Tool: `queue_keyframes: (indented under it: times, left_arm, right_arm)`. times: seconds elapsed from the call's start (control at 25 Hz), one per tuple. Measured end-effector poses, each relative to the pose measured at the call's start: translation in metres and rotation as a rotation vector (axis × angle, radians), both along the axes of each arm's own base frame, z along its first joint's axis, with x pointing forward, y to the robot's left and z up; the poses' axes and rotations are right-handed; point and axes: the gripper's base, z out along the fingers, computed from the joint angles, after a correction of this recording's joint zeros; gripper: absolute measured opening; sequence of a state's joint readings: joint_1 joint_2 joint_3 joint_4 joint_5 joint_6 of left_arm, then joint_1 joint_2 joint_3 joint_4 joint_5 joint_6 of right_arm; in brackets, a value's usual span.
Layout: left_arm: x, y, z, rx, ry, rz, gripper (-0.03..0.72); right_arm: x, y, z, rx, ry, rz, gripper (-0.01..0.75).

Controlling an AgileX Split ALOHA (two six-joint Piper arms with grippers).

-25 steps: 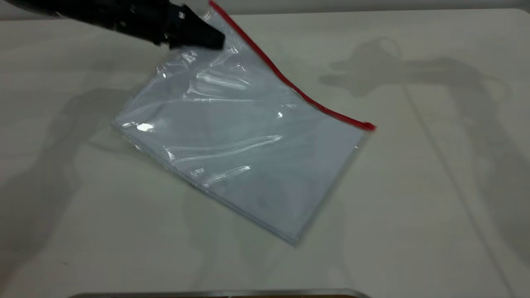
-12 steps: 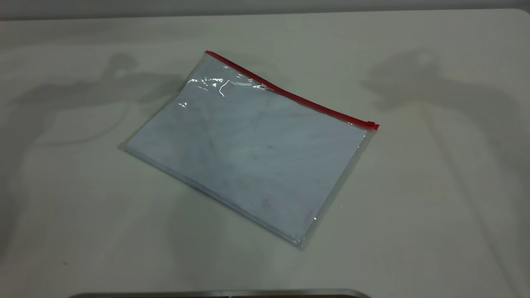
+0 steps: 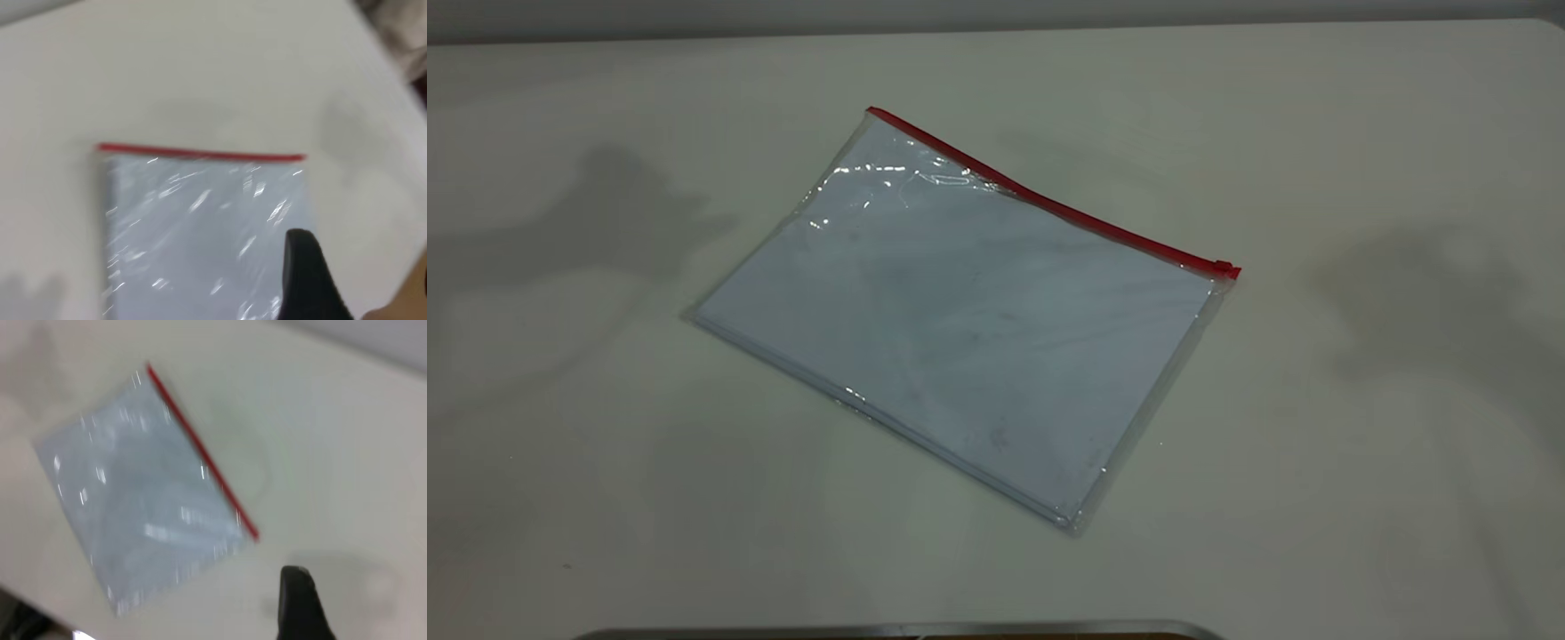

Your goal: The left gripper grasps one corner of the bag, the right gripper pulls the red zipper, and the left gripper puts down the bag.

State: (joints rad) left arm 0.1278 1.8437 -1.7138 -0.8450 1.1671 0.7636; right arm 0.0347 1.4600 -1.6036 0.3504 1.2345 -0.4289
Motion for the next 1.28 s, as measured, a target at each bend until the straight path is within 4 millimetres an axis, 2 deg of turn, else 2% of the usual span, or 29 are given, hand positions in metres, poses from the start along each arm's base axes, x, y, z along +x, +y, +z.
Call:
queue_keyframes:
  times: [0.16,0.24,0.36,0.4,0.52,0.64,0.88,1.08,1.28]
  left_arm:
    - [-0.037,0.007,0.046,0.147,-0.041,0.105,0.48]
    - [-0.053,0.011,0.061,0.206,-0.05,0.168,0.48]
    - [-0.078,0.016,0.075,0.275,-0.051,0.25,0.48]
    - [-0.086,0.017,0.073,0.294,-0.035,0.268,0.48]
    - [-0.113,0.018,0.063,0.342,0.009,0.29,0.48]
    - [-0.139,0.017,0.039,0.373,0.089,0.283,0.48]
    - [-0.188,0.016,-0.008,0.437,0.226,0.262,0.48]
    - [-0.23,0.014,-0.036,0.476,0.273,0.266,0.48]
    - [-0.257,0.012,-0.058,0.474,0.232,0.308,0.48]
  right_arm:
    - [-0.046,-0.008,-0.034,-0.062,0.113,-0.046,0.487]
    - [-0.067,-0.012,-0.053,-0.088,0.17,-0.076,0.487]
    - [-0.094,-0.016,-0.081,-0.115,0.255,-0.123,0.487]
    - [-0.102,-0.018,-0.091,-0.125,0.289,-0.14,0.487]
    - [-0.126,-0.022,-0.117,-0.146,0.362,-0.181,0.487]
    - [-0.147,-0.023,-0.139,-0.14,0.408,-0.221,0.487]
    - [-0.174,-0.026,-0.171,-0.134,0.322,-0.266,0.487]
    - [-0.182,-0.027,-0.175,-0.113,0.181,-0.287,0.487]
    - [-0.181,-0.027,-0.178,-0.098,0.133,-0.297,0.487]
